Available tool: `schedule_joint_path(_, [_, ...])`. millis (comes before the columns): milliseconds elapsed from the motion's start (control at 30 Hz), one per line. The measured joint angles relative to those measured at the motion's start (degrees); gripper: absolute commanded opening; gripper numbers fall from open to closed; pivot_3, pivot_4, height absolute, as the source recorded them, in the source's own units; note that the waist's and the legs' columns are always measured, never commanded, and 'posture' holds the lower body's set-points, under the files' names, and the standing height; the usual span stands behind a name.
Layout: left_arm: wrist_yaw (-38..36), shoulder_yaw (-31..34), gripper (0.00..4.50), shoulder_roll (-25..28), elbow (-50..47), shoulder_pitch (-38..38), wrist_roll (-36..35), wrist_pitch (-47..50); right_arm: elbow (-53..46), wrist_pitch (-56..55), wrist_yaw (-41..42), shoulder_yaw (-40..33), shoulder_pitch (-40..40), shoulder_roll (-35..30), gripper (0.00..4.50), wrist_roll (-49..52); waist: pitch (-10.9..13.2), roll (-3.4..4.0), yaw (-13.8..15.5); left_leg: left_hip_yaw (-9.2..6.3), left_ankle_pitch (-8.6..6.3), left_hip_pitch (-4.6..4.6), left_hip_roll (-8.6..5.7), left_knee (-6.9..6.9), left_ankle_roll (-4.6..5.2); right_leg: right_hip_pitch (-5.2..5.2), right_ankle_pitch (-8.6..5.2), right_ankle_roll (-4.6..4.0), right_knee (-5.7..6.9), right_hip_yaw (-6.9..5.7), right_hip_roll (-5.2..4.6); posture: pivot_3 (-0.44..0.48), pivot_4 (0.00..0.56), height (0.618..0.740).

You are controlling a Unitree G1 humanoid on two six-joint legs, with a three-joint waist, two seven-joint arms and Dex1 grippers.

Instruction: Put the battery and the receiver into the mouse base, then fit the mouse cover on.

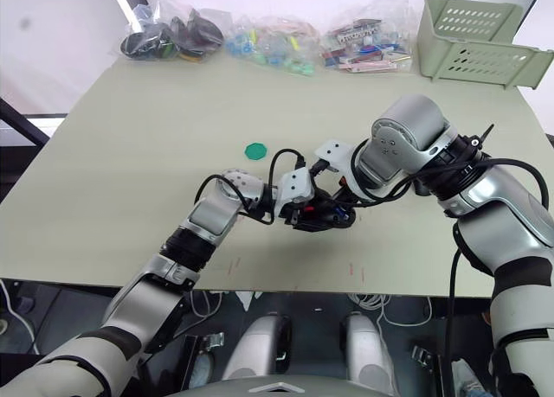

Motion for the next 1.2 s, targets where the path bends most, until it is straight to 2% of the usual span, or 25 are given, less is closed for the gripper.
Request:
schedule_joint_path(200, [0.0,0.03,2.97,-0.19,0.08,0.0,0.11,-0.01,0.05,0.0,-0.11,0.05,0.01,-0.2,0.0,0.63,0.0,0.0,0.01,0.0,0.0,0.0,0.0,0.0,0.0,0.0,0.0,0.0,0.0,0.0,0.0,0.0,0.15,0.74])
schedule_joint_path(233, [0.0,0.04,2.97,-0.25,0.09,0.0,0.15,-0.01,0.05,0.0,-0.1,0.07,0.01,-0.29,0.53,0.7,0.0,0.0,0.03,0.0,0.0,0.0,0.0,0.0,0.0,0.01,0.0,0.0,-0.01,0.0,-0.01,0.0,0.15,0.74])
schedule_joint_path(267, [0.0,0.04,2.97,-0.27,0.09,0.0,0.16,-0.03,0.05,0.0,-0.05,0.08,0.01,-0.31,0.68,0.77,0.0,0.0,0.04,0.0,0.0,0.0,0.0,0.0,0.0,0.01,0.0,0.0,-0.01,0.0,-0.01,0.0,0.15,0.74])
schedule_joint_path(300, [0.03,0.04,2.97,-0.36,0.15,0.0,0.18,-0.14,0.02,0.0,0.75,0.02,0.01,-0.71,1.2,0.99,0.0,0.0,0.09,0.0,0.0,0.0,0.0,0.0,0.0,0.01,0.0,0.0,-0.02,0.0,-0.01,0.0,0.15,0.74])
schedule_joint_path(433, [0.05,0.04,2.97,-0.56,0.19,0.0,0.28,-0.26,-0.38,0.0,0.89,0.06,0.01,-1.07,2.5,0.01,0.0,0.0,0.2,0.0,0.0,-0.02,-0.01,0.0,0.0,0.01,0.0,0.0,-0.02,-0.01,-0.02,0.0,0.15,0.74])
schedule_joint_path(533, [0.05,0.03,2.97,-0.86,0.19,-0.01,0.39,-0.46,-0.4,0.0,1.14,0.1,-0.46,-2.99,3.85,-0.06,0.01,0.01,0.35,-0.02,0.0,-0.09,-0.04,0.0,0.0,-0.01,0.0,0.0,-0.06,-0.02,-0.05,0.0,0.15,0.74])
schedule_joint_path(700, [0.51,0.04,2.97,-1.32,0.5,-0.08,0.58,-0.62,-4.51,-0.01,2.9,0.16,-2.5,-8.26,3.85,4.68,0.01,0.01,0.45,-0.06,0.0,-0.12,-0.06,0.0,0.0,-0.01,0.0,0.0,-0.11,-0.06,-0.08,0.0,0.15,0.74])
schedule_joint_path(767, [0.62,0.06,2.97,-1.41,0.88,-0.19,0.64,-0.78,-8.68,-0.01,3.34,0.15,-2.22,-13.12,3.85,7.57,0.02,0.01,0.76,-0.1,0.0,-0.16,-0.07,0.0,0.0,-0.01,0.0,0.0,-0.16,-0.09,-0.11,0.0,0.15,0.74])
schedule_joint_path(800, [0.6,0.06,2.97,-1.38,1.05,-0.19,0.66,-0.9,-11.26,-0.01,3.33,-0.58,-1.65,-16.24,3.85,8.97,0.02,0.01,0.75,-0.09,0.0,-0.16,-0.06,0.0,0.0,0.0,0.0,0.0,-0.22,-0.08,-0.11,0.0,0.15,0.74])
schedule_joint_path(867, [0.54,0.08,2.97,-1.34,1.19,-0.21,0.63,-1.08,-13.05,-0.01,3.07,-3.08,0.11,-17.39,3.85,9.41,0.01,0.01,0.41,-0.05,0.0,-0.14,-0.05,-0.01,0.0,0.03,0.0,0.01,-0.3,-0.05,-0.1,0.0,0.15,0.74])
schedule_joint_path(933, [0.55,0.09,2.97,-1.22,1.41,-0.33,0.65,-1.17,-20.37,-0.03,1.74,-11.85,8.19,-17.42,3.85,10.19,0.01,0.01,0.46,-0.18,0.0,-0.14,-0.04,-0.01,0.01,0.12,0.0,0.01,-0.31,-0.14,-0.07,0.0,0.15,0.74])
schedule_joint_path(1000, [0.54,0.06,2.97,-1.25,1.44,-0.4,0.68,-1.17,-24.05,-0.21,0.83,-14.93,12.21,-17.26,3.85,10.0,0.01,0.01,0.45,-0.16,0.0,-0.13,-0.04,-0.01,0.01,0.12,0.0,0.02,-0.31,-0.12,-0.08,0.0,0.15,0.74])
schedule_joint_path(1100, [0.49,0.0,2.97,-1.36,1.55,-0.44,0.71,-1.07,-34.76,-6.15,-3.15,-26.04,28.21,-15.35,3.85,7.45,-0.01,-0.04,0.68,-0.22,0.0,-0.15,-0.05,-0.02,0.01,0.23,0.01,0.04,-0.46,-0.19,-0.08,0.0,0.15,0.74])
schedule_joint_path(1133, [0.4,0.01,2.97,-1.22,1.53,-0.47,0.7,-1.03,-37.06,-9.33,-3.49,-28.0,32.42,-14.19,3.85,5.99,-0.01,-0.03,0.52,-0.16,0.0,-0.15,-0.06,-0.04,0.01,0.22,0.06,0.13,-0.52,-0.13,-0.08,0.0,0.15,0.74])
schedule_joint_path(1200, [0.33,0.1,2.97,-0.91,1.54,-0.54,0.68,-0.92,-39.03,-12.42,-3.78,-29.6,35.62,-12.6,3.85,4.77,0.02,0.04,0.29,-0.08,0.01,-0.14,-0.06,-0.02,0.02,0.2,0.1,0.21,-0.51,-0.05,-0.08,0.0,0.15,0.74])
